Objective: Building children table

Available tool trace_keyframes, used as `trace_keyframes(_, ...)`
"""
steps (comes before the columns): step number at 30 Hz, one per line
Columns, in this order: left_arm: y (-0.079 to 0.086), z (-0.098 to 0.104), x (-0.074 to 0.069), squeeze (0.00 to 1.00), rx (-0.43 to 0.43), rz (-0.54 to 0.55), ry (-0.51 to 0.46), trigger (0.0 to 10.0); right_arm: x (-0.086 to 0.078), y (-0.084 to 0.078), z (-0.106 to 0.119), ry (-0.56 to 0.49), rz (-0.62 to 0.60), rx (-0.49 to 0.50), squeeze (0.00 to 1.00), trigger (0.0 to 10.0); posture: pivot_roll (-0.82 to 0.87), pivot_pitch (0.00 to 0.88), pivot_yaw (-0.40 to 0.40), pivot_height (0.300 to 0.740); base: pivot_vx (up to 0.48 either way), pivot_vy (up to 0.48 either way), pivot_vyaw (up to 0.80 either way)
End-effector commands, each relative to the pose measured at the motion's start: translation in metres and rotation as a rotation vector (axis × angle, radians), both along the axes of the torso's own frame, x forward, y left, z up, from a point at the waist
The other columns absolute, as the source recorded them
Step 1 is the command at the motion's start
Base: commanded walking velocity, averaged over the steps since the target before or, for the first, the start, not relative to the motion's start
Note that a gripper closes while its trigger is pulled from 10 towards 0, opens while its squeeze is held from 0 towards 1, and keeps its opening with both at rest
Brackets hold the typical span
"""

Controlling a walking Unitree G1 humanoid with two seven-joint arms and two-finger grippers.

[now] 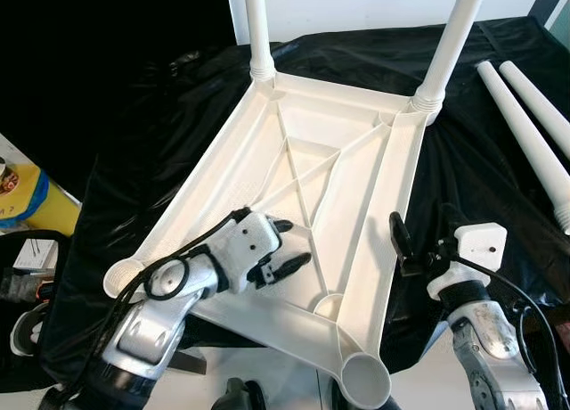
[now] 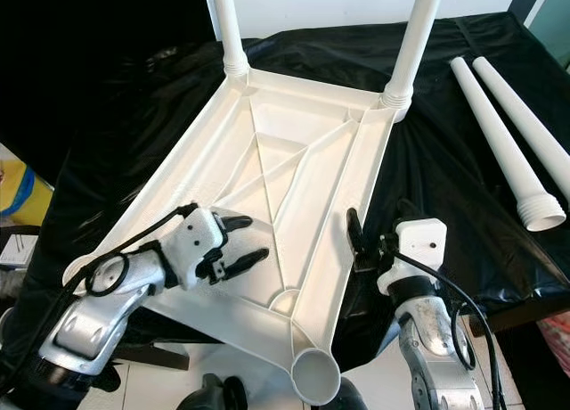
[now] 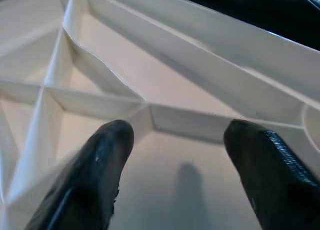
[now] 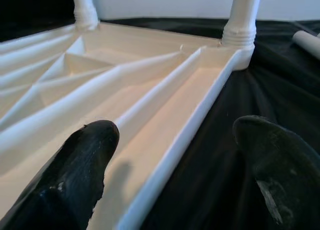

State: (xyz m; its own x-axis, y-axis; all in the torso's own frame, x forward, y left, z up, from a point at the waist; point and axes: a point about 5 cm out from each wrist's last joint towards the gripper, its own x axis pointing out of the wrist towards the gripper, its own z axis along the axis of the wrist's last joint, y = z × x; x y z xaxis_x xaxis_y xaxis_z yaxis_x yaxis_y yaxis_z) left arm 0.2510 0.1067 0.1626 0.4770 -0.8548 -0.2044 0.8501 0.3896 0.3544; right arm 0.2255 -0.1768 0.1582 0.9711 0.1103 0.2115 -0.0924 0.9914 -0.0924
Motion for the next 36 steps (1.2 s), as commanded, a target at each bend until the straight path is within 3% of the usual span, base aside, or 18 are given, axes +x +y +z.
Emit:
trace_keyframes(1,0.001,-0.001,-0.016,0.00,0.013,-0.145,0.093,10.0,-0.002,-0.003,0.000,0.017,0.007,-0.002,0.00,10.0,-0.15,0.201,0.033,0.740,0.000,0.000,0.00)
trace_keyframes(4,0.003,0.000,-0.020,0.00,0.021,-0.160,0.106,10.0,-0.002,-0.005,0.001,0.023,0.006,-0.007,0.00,10.0,-0.15,0.201,0.031,0.740,0.000,0.000,0.00)
trace_keyframes(6,0.006,-0.001,-0.013,0.00,0.036,-0.101,0.080,10.0,0.000,-0.005,0.001,0.024,0.007,-0.009,0.00,10.0,-0.15,0.200,0.026,0.740,0.000,0.000,0.00)
trace_keyframes(9,0.009,-0.001,0.003,0.00,0.050,0.009,0.032,10.0,0.002,-0.003,0.002,0.026,0.013,-0.010,0.00,10.0,-0.14,0.198,0.022,0.740,0.000,0.000,0.00)
trace_keyframes(10,0.010,0.001,0.015,0.00,0.054,0.088,-0.021,10.0,0.004,-0.001,0.002,0.026,0.018,-0.009,0.00,10.0,-0.14,0.197,0.022,0.740,0.000,0.000,0.00)
trace_keyframes(11,0.010,0.001,0.015,0.00,0.054,0.088,-0.021,10.0,0.004,-0.001,0.002,0.026,0.018,-0.009,0.00,10.0,-0.14,0.197,0.022,0.740,0.000,0.000,0.00)
trace_keyframes(13,0.011,0.004,0.036,0.00,0.036,0.220,-0.046,10.0,0.006,0.002,0.003,0.024,0.026,-0.007,0.00,10.0,-0.14,0.196,0.020,0.740,0.000,0.000,0.00)
trace_keyframes(15,0.012,0.005,0.044,0.00,0.028,0.260,-0.044,10.0,0.007,0.003,0.004,0.023,0.029,-0.007,0.00,10.0,-0.15,0.194,0.019,0.740,0.000,0.000,0.00)
trace_keyframes(17,0.012,0.005,0.044,0.00,0.028,0.260,-0.044,10.0,0.007,0.003,0.004,0.023,0.029,-0.007,0.00,10.0,-0.15,0.194,0.019,0.740,0.000,0.000,0.00)
trace_keyframes(19,0.009,0.003,0.056,0.00,0.079,0.281,-0.070,10.0,0.010,0.005,0.006,0.016,0.029,-0.002,0.00,10.0,-0.16,0.186,0.024,0.740,0.000,0.000,0.00)
trace_keyframes(24,0.000,0.001,0.069,0.00,0.145,0.265,-0.097,10.0,0.012,0.007,0.007,0.008,0.025,0.005,0.00,10.0,-0.17,0.180,0.033,0.740,0.000,0.000,0.00)
trace_keyframes(30,-0.006,-0.001,0.070,0.00,0.196,0.125,-0.100,10.0,0.009,0.004,0.008,0.003,0.004,0.003,0.00,10.0,-0.19,0.174,0.053,0.740,0.000,0.000,0.00)
trace_keyframes(36,-0.003,-0.007,0.076,0.00,0.242,0.104,-0.099,10.0,0.008,0.002,0.007,0.007,-0.014,0.002,0.00,10.0,-0.20,0.171,0.062,0.740,0.000,0.000,0.00)
